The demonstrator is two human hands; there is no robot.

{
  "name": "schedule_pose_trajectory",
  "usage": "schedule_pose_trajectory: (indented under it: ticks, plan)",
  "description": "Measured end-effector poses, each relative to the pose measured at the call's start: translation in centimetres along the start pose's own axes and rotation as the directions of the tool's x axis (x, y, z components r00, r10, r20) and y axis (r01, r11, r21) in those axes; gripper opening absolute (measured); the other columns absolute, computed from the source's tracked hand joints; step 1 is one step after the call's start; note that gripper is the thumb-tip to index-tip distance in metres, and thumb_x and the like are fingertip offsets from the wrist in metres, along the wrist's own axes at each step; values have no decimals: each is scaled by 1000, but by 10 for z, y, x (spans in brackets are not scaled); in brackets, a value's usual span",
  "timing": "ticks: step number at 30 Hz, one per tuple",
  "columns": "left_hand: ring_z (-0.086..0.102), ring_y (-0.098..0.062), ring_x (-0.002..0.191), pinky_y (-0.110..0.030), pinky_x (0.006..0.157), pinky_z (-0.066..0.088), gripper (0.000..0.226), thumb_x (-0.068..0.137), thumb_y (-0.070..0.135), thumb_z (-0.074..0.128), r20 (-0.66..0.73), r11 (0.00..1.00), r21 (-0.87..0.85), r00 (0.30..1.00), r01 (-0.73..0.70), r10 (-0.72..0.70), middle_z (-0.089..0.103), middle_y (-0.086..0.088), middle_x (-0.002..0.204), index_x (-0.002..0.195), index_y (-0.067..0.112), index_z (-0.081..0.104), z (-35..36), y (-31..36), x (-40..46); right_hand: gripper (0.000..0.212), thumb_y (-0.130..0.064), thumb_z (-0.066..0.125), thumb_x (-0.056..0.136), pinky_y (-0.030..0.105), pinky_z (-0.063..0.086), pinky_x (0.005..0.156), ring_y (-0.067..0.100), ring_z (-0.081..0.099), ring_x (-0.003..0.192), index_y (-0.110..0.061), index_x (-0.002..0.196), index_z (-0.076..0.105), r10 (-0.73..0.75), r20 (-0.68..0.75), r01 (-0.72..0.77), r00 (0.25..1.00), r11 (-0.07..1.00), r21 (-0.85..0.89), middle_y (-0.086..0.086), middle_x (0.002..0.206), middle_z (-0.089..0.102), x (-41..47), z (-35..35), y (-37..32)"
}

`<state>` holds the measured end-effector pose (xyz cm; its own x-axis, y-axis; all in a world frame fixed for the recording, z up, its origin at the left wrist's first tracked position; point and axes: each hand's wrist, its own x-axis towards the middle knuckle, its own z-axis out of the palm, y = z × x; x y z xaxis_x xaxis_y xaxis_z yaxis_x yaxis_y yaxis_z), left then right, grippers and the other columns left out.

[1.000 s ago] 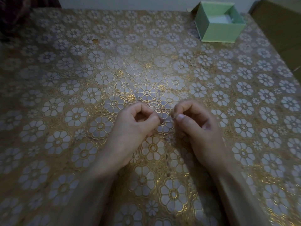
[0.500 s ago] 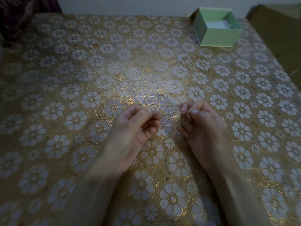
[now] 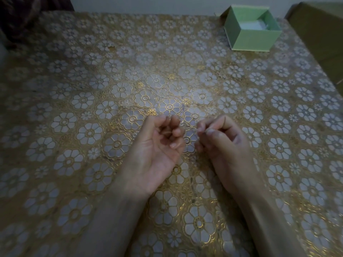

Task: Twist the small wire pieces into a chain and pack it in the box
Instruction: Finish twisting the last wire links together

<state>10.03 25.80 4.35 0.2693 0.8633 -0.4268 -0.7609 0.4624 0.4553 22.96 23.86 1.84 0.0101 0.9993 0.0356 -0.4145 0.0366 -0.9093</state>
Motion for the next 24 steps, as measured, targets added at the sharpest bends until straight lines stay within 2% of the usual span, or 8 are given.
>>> schedule_pose_trajectory:
  ticks: [5,9,11,15,20,24]
  plan:
    - [42,-8,49,-15,43,30,4,72,16,49,36,999,-20,999,30,-29,53,4,62,71,14,46,0,0,-2,10,-17,58,65,24,40,56,6,44,52,-24,58,56,28,17,-30,999,995,98,-1,68,60,2,2,-2]
    - [37,-8,50,-16,45,28,9,77,18,48,52,994,61,995,87,-90,42,6,58,69,17,45,-2,2,-3,16,-7,56,74,20,41,52,8,42,51,-19,63,54,93,31,-98,995,962,255,-1,59,56,4,1,-6]
    - [36,-8,52,-17,47,27,8,78,20,49,52,986,132,992,105,-113,40,7,58,71,18,46,-4,3,-2,13,-11,55,80,20,42,54,7,42,51,-18,70,51,94,25,-97,995,955,282,-5,54,50,4,0,-8]
    - [43,-10,57,-18,50,32,7,77,20,51,46,980,171,993,103,-112,44,5,58,73,15,48,-5,2,0,11,-16,44,86,21,45,63,7,46,58,-18,77,50,64,-34,-51,997,953,297,-8,52,48,4,-4,-11]
    - [57,-11,64,-17,54,46,6,74,16,55,42,988,139,996,70,-77,48,4,57,79,15,55,-8,2,3,8,-16,42,89,31,44,86,11,56,79,-17,84,47,29,-38,-18,999,965,260,-6,62,58,5,-10,-12]
    - [60,-11,70,-22,66,49,9,76,14,54,55,985,173,998,19,-29,48,4,57,83,16,58,-12,12,3,14,-16,41,90,33,42,88,10,58,76,-20,81,50,17,-35,-7,999,963,271,-7,65,61,5,-15,-17]
